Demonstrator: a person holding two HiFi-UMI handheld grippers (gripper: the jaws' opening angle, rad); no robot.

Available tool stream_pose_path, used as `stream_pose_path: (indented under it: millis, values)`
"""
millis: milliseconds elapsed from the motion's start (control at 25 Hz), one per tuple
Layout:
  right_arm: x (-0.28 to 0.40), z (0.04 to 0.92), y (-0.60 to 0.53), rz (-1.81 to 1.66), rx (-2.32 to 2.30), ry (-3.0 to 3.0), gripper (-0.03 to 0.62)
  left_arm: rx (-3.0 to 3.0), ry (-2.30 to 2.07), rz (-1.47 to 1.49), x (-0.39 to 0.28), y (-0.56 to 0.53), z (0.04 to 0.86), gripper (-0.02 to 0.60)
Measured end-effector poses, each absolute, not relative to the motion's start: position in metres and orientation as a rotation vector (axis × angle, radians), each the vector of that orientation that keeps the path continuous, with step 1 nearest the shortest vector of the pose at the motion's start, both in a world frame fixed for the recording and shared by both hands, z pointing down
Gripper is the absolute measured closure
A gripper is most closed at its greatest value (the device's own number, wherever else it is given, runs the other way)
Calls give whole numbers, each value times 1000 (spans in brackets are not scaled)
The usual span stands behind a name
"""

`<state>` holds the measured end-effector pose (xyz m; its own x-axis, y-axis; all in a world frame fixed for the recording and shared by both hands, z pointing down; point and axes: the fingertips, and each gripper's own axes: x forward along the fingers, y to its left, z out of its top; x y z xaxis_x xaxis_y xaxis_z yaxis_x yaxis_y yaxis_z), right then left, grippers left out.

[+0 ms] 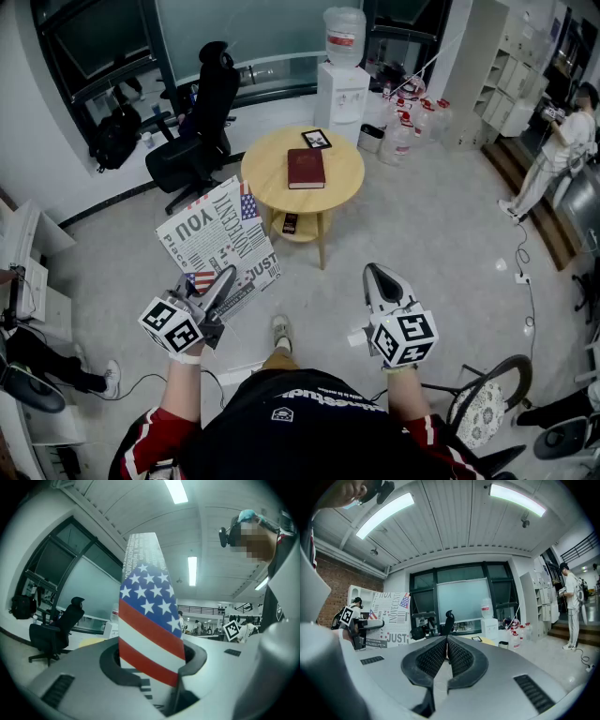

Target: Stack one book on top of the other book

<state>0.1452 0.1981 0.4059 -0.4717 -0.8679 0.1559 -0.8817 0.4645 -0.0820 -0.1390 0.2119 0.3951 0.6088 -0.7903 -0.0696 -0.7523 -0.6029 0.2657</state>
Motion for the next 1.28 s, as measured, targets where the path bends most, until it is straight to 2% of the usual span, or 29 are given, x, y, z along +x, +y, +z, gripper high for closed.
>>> stream_pose_path:
  millis: [680, 1280]
  values:
    - [141, 399, 191, 81, 1635, -2611, 565, 2635, -1260, -293, -143, 205, 400, 411]
    - [138, 387, 203, 123, 1625, -2661, 565, 2657, -1201, -291, -133, 216, 390, 411]
